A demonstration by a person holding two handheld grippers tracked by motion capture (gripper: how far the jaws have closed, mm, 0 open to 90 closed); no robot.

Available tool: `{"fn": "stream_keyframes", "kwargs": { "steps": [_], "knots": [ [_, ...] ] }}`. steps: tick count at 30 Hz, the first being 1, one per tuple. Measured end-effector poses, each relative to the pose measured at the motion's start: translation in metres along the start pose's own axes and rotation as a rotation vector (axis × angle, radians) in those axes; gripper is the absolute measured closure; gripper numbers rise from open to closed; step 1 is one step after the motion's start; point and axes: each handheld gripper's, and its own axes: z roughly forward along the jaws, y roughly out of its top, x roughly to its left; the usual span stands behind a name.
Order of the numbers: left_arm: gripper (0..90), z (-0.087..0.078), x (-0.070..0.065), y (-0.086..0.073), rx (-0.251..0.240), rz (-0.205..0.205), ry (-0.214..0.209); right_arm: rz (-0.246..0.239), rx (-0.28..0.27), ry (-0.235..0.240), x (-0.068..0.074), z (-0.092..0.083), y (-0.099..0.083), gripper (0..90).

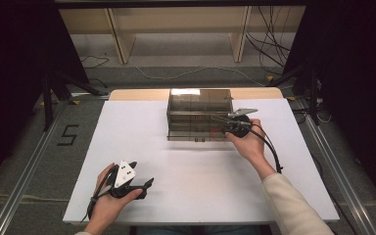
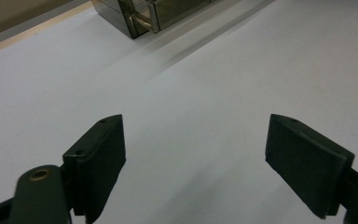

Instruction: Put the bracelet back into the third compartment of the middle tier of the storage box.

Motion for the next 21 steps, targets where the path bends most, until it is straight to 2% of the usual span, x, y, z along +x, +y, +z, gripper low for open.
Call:
{"fn": "stream_keyframes", "kwargs": {
  "steps": [17, 21],
  "knots": [
    [19.8, 0.000, 0.000, 0.000, 0.000, -0.003, 0.001, 0.004, -0.055, 0.005, -0.002, -0.018, 0.003, 60.4],
    [19.8, 0.000, 0.000, 0.000, 0.000, -0.004, 0.001, 0.016, -0.047, 0.002, -0.003, -0.022, 0.003, 53.9]
  ]
}}
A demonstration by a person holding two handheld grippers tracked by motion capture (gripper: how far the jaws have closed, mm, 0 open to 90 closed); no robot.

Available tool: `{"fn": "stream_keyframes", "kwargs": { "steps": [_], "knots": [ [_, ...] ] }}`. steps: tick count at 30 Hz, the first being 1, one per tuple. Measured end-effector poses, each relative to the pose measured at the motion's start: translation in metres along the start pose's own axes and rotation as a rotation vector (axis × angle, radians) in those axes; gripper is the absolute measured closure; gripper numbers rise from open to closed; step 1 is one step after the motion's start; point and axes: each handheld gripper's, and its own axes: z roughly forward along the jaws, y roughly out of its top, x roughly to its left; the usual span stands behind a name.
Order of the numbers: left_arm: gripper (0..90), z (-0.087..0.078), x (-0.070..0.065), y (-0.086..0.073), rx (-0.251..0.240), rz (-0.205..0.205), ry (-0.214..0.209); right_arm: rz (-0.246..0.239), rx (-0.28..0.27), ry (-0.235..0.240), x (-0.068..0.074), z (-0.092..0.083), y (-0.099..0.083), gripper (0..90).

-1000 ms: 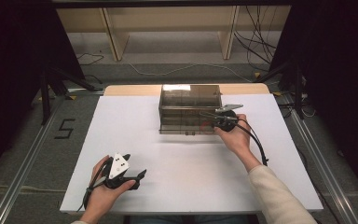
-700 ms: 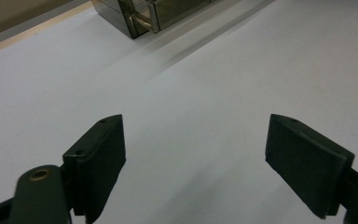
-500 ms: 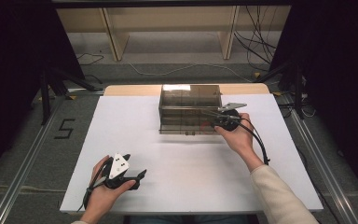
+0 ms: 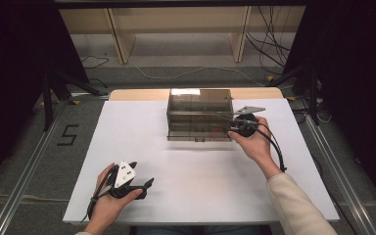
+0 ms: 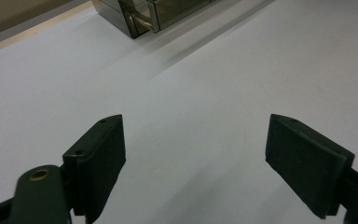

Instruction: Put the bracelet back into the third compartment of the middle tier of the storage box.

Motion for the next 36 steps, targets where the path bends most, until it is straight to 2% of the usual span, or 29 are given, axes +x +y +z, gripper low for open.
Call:
{"fn": "stream_keyframes", "kwargs": {
  "steps": [7, 13, 17, 22, 27, 30, 36],
  "knots": [
    [19.7, 0.000, 0.000, 0.000, -0.005, -0.002, -0.002, -0.012, 0.012, -0.009, -0.003, -0.006, -0.002, 44.0],
    [19.6, 0.000, -0.001, 0.000, -0.009, -0.002, -0.007, 0.001, 0.028, 0.003, -0.006, -0.013, -0.009, 37.0],
    [19.6, 0.001, -0.002, 0.000, -0.011, -0.003, -0.006, 0.011, 0.020, 0.004, -0.009, -0.021, -0.016, 34.4],
    [19.5, 0.001, -0.002, 0.000, -0.010, -0.005, -0.008, 0.021, 0.013, 0.023, -0.012, -0.033, -0.029, 32.2],
    [19.5, 0.001, -0.002, 0.000, -0.009, -0.004, -0.004, -0.006, 0.024, 0.044, -0.013, -0.044, -0.045, 29.5],
    [19.5, 0.001, -0.002, 0.000, -0.009, -0.004, -0.004, -0.003, 0.019, 0.057, -0.013, -0.052, -0.057, 29.2],
    [19.3, 0.000, -0.002, 0.000, -0.012, -0.006, -0.009, 0.008, -0.022, 0.071, -0.017, -0.072, -0.078, 27.7]
  ]
}}
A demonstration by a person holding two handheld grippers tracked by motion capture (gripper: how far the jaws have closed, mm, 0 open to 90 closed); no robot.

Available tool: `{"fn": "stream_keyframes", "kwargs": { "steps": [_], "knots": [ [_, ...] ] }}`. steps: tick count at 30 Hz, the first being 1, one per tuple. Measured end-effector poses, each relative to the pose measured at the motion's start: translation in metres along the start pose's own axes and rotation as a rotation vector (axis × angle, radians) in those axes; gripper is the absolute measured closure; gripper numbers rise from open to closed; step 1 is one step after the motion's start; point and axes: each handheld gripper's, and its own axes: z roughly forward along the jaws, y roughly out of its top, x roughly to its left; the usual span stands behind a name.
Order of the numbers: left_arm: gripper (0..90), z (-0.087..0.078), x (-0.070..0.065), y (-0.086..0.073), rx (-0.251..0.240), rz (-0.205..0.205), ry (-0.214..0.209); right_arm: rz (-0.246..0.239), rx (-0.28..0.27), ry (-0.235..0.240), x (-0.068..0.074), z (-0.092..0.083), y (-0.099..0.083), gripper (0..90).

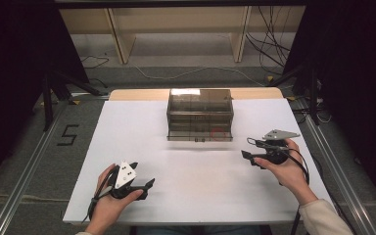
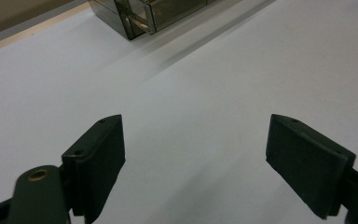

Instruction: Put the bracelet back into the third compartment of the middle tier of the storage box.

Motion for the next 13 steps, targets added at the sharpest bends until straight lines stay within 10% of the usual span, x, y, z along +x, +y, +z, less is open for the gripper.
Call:
{"fn": "stream_keyframes", "kwargs": {
  "steps": [13],
  "knots": [
    [17.6, 0.002, -0.004, 0.003, -0.008, -0.004, -0.023, 0.022, -0.024, 0.034, 0.008, -0.019, -0.039, 25.6]
  ]
}}
